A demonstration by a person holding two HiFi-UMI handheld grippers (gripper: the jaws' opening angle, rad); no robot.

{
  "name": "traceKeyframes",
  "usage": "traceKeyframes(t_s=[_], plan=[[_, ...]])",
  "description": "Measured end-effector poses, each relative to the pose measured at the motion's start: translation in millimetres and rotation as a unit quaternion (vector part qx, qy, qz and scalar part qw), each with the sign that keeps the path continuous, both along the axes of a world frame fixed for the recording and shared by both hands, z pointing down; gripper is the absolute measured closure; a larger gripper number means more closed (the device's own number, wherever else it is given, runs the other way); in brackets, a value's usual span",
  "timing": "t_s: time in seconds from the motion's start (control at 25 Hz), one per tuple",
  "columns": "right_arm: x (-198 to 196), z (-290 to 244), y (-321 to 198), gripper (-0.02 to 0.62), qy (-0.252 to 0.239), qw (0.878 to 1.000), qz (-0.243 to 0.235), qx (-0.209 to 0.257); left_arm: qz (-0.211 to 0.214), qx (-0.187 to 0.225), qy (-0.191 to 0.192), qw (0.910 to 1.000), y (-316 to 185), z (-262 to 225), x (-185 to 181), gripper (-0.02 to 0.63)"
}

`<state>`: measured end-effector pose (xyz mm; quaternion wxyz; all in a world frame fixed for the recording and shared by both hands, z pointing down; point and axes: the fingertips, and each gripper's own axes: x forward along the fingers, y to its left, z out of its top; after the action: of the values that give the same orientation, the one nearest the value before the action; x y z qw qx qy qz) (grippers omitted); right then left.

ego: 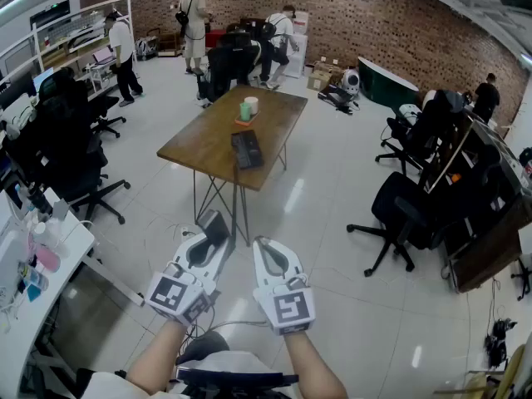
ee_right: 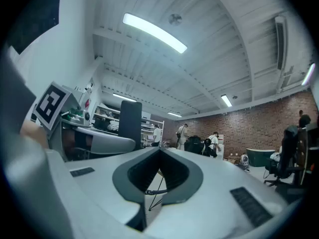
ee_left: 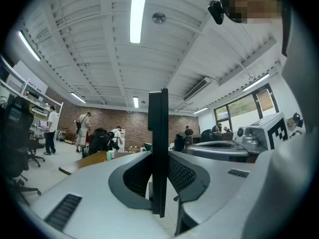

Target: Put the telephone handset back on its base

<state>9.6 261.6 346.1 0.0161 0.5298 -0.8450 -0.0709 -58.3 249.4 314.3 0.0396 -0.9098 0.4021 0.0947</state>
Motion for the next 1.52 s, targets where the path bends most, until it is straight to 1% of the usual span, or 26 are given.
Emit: traceKeyframes(t_s=[0.12, 0.2, 0.28, 0.44, 0.6, 0.72, 0.88, 1.08, 1.2, 1.32, 1.44, 1.52], plan=[[4, -1, -2, 0.592, -0.019, 1.000, 0.005, 0.003, -0.006, -0.005, -0.003, 1.0000, -1, 2, 2, 0.532], [9, 1, -6, 0.592, -0.005, 1.000, 0.004, 0.004, -0.006, -0.012, -0.003, 0.9999, -2, 4, 5, 0.532], [14, 2, -10, 0.592, 0.007, 1.000, 0.003, 0.007, -0.006, -0.005, -0.003, 1.0000, -5, 4, 9, 0.532], [15, 3, -20, 0.592, -0.001, 1.000, 0.004, 0.009, -0.001, -0.009, -0.001, 1.0000, -14, 8, 16, 0.532], [12, 8, -39, 0.592, 0.006, 1.000, -0.002, 0.006, -0.003, -0.004, 0.001, 1.0000, -31, 11, 14, 0.532], [12, 8, -55, 0.592, 0.009, 1.000, -0.001, 0.009, -0.001, -0.005, 0.001, 1.0000, -48, 15, 15, 0.532], [16, 11, -82, 0.592, 0.004, 1.000, 0.002, 0.007, 0.002, -0.018, 0.006, 0.9998, -75, 23, 19, 0.532], [21, 16, -122, 0.592, 0.021, 1.000, 0.000, -0.002, 0.004, -0.025, 0.009, 0.9996, -115, 30, 21, 0.532], [21, 18, -146, 0.592, 0.009, 1.000, 0.001, -0.010, 0.006, -0.033, 0.012, 0.9994, -138, 32, 24, 0.532], [19, 19, -170, 0.592, 0.022, 1.000, -0.004, -0.014, 0.004, -0.035, 0.014, 0.9993, -164, 32, 23, 0.532], [18, 20, -194, 0.592, 0.018, 1.000, -0.002, -0.022, 0.009, -0.045, 0.014, 0.9988, -188, 36, 24, 0.532], [18, 21, -211, 0.592, 0.023, 0.999, -0.002, -0.026, 0.013, -0.051, 0.014, 0.9985, -205, 38, 25, 0.532]])
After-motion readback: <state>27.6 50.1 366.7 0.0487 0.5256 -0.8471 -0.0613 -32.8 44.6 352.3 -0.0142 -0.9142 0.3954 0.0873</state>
